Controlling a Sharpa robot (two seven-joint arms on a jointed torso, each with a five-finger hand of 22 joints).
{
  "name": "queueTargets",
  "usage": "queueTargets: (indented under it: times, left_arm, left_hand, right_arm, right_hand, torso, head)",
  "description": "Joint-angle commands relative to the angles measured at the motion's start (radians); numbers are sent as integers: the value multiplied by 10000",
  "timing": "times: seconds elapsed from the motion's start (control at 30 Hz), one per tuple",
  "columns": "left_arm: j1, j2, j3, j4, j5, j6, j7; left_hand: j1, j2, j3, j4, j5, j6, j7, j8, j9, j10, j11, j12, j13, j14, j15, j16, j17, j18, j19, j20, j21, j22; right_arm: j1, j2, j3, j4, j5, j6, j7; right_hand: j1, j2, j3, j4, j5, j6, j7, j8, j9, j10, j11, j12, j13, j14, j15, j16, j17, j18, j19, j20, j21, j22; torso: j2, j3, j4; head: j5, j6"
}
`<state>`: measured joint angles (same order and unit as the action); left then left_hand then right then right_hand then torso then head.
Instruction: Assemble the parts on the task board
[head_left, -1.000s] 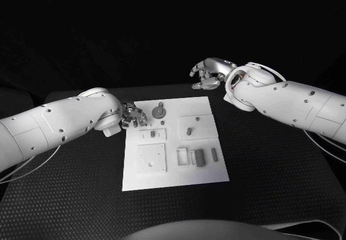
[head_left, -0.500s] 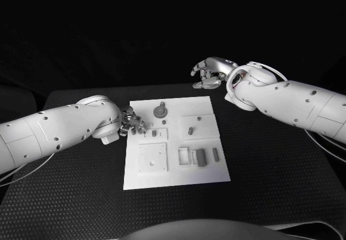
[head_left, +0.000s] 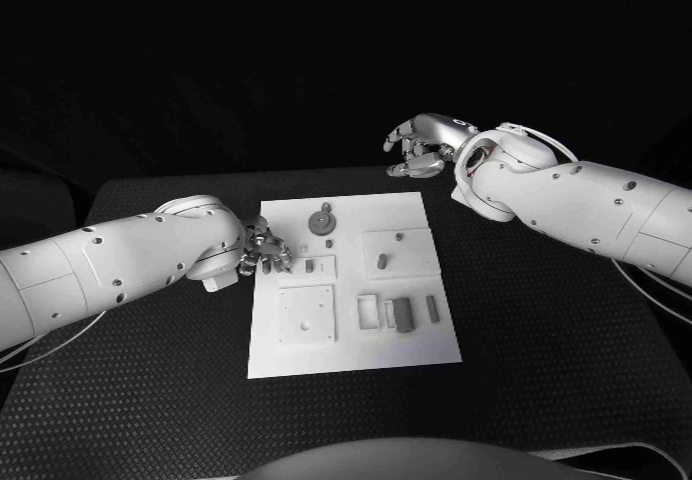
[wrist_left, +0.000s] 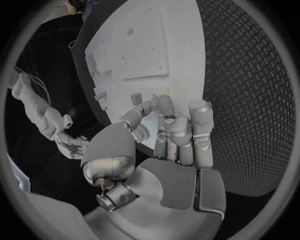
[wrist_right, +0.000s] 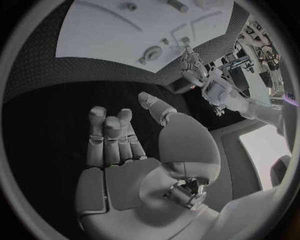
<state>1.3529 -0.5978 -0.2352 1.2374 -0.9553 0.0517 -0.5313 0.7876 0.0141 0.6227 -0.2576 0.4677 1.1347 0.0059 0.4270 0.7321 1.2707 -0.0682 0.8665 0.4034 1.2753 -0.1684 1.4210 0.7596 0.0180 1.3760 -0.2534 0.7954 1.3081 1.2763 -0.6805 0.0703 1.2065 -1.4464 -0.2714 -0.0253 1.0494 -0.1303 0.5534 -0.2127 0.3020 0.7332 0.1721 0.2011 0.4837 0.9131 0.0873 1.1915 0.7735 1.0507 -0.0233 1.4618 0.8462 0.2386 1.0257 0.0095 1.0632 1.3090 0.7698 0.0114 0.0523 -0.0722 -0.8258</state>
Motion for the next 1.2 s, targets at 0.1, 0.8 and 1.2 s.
queueTargets:
  times: [0.1,0.8,1.2]
  left_arm:
    - [-41,76,-21,-32,-191,19,33]
    - [-66,187,-20,1,-865,277,49]
    - [-108,196,-19,-37,-875,483,28]
  left_hand:
    - [9,118,1100,-305,538,636,0,34,13,289,-293,38,16,156,-364,-55,-18,639,-11,-61,53,170]
    - [8,98,1114,-306,514,619,-2,61,22,280,-296,56,17,163,-368,-70,-29,641,-9,-67,49,164]
    - [12,91,1122,-302,506,608,-2,72,26,272,-297,63,16,165,-368,-80,-35,641,-10,-69,46,161]
  right_arm:
    - [-3,14,5,3,-23,41,4]
    - [-4,22,5,14,-23,49,1]
    - [-9,16,5,4,-23,65,3]
  right_hand:
    - [-35,30,-51,15,6,-138,320,63,-14,-5,28,53,-11,-20,50,-13,-13,232,-24,-76,-52,64]
    - [-21,33,-43,10,7,-142,320,66,-22,-5,28,57,-14,-18,50,-10,-14,232,-21,-79,-52,65]
    - [-19,35,-41,11,6,-142,320,69,-26,-6,29,60,-16,-18,50,-9,-15,232,-20,-80,-53,66]
  torso:
    - [6,14,-10]
    - [-2,11,6]
    - [-3,8,6]
  head:
    - [-22,-19]
    - [-44,-53]
    - [-64,-88]
